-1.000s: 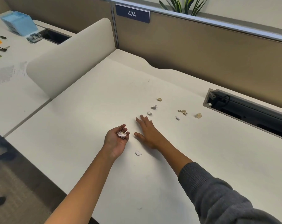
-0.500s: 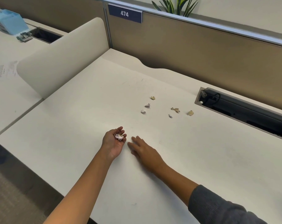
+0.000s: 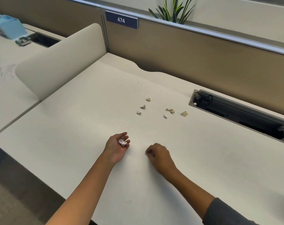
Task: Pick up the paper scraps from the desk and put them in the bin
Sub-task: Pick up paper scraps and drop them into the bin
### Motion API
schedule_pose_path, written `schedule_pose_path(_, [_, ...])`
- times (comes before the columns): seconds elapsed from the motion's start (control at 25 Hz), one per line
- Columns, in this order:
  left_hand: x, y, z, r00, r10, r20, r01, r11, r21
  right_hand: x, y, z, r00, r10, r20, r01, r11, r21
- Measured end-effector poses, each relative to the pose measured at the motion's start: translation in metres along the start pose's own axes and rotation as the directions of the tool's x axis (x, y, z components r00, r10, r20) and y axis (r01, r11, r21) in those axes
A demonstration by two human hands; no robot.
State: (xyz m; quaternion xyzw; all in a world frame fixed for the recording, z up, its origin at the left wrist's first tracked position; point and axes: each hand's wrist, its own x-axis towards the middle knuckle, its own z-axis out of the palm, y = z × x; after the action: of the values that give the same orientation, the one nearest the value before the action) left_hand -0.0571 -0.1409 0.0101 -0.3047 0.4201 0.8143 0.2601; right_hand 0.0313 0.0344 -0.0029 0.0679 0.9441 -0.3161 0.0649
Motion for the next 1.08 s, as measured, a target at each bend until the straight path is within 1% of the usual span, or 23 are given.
schedule_pose_path(0.04, [0.0, -0.004, 0.002, 1.0, -0.006, 0.007, 0.006, 1.0, 0.008, 0.003, 0.001, -0.011, 0.994, 0.109, -0.01, -0.106, 0.983, 0.15])
schedule_pose_path(0.08, [-0.001, -0.009, 0.005, 1.0, -0.014, 0.015, 0.014, 1.0, 0.017, 0.007, 0.001, -0.021, 0.983, 0.181, -0.009, -0.171, 0.945, 0.28])
schedule_pose_path(0.12, [-0.001, -0.014, 0.008, 0.999, -0.025, 0.024, 0.024, 0.999, 0.025, 0.009, -0.001, -0.03, 0.975, 0.221, 0.002, -0.205, 0.903, 0.378])
schedule_pose_path(0.16, [0.0, -0.021, 0.012, 0.999, -0.038, 0.036, 0.037, 0.999, 0.031, 0.01, -0.006, -0.038, 0.973, 0.232, 0.014, -0.213, 0.868, 0.449])
schedule_pose_path(0.24, [0.0, -0.032, 0.021, 0.995, -0.071, 0.069, 0.068, 0.997, 0.043, 0.011, -0.02, -0.048, 0.978, 0.207, 0.024, -0.189, 0.832, 0.522])
schedule_pose_path(0.4, [0.002, -0.047, 0.036, 0.983, -0.119, 0.138, 0.11, 0.992, 0.068, 0.013, -0.046, -0.056, 0.985, 0.161, 0.07, -0.17, 0.778, 0.604])
schedule_pose_path(0.52, [0.005, -0.049, 0.048, 0.97, -0.18, 0.161, 0.177, 0.984, 0.031, 0.018, -0.044, -0.064, 0.982, 0.165, 0.093, -0.184, 0.715, 0.675])
schedule_pose_path(0.6, [0.008, -0.046, 0.056, 0.955, -0.233, 0.184, 0.236, 0.972, 0.002, 0.025, -0.031, -0.069, 0.978, 0.196, 0.068, -0.184, 0.668, 0.721])
schedule_pose_path(0.68, [0.013, -0.044, 0.06, 0.952, -0.248, 0.182, 0.254, 0.967, -0.008, 0.035, -0.01, -0.074, 0.965, 0.262, -0.007, -0.184, 0.698, 0.692])
schedule_pose_path(0.76, [0.019, -0.043, 0.063, 0.952, -0.247, 0.182, 0.252, 0.968, -0.005, 0.046, 0.016, -0.078, 0.939, 0.328, -0.101, -0.207, 0.776, 0.596])
schedule_pose_path(0.84, [0.024, -0.042, 0.066, 0.949, -0.249, 0.192, 0.255, 0.967, -0.006, 0.057, 0.042, -0.079, 0.918, 0.357, -0.174, -0.237, 0.843, 0.483])
schedule_pose_path(0.92, [0.029, -0.039, 0.07, 0.949, -0.247, 0.195, 0.249, 0.969, 0.015, 0.071, 0.065, -0.078, 0.916, 0.344, -0.207, -0.259, 0.9, 0.35])
schedule_pose_path(1.0, [0.032, -0.036, 0.075, 0.951, -0.241, 0.193, 0.238, 0.971, 0.037, 0.085, 0.08, -0.078, 0.929, 0.294, -0.225, -0.246, 0.944, 0.219])
schedule_pose_path(1.08, [0.036, -0.033, 0.08, 0.951, -0.24, 0.196, 0.237, 0.971, 0.037, 0.101, 0.091, -0.077, 0.939, 0.258, -0.228, -0.227, 0.962, 0.154])
